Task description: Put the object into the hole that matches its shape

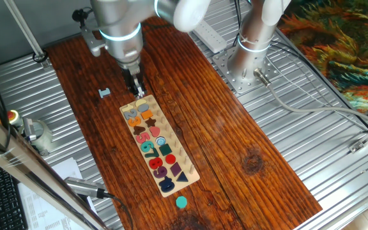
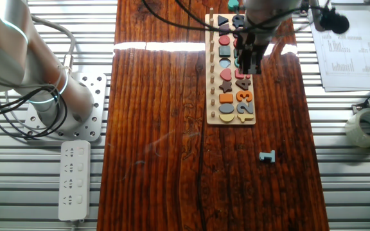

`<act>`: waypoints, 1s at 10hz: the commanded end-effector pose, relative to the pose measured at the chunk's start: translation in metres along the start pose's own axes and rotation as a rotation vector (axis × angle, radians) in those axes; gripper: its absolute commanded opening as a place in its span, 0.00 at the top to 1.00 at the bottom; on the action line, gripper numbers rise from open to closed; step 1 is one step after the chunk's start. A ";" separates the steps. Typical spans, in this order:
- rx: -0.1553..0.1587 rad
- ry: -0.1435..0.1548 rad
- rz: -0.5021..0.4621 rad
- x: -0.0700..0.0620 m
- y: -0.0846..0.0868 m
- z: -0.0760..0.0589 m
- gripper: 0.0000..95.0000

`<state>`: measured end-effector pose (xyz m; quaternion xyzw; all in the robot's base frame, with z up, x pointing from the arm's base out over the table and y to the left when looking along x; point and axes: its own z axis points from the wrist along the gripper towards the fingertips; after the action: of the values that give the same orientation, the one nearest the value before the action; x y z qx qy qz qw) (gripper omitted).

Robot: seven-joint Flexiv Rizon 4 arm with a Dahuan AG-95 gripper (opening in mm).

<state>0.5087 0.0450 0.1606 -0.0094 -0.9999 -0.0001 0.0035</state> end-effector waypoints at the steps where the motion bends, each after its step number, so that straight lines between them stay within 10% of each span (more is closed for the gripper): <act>1: 0.003 0.004 0.034 -0.007 0.020 -0.001 1.00; 10: -0.012 0.024 -0.187 -0.008 0.023 0.000 1.00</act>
<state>0.5170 0.0668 0.1608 0.0437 -0.9990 -0.0045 0.0030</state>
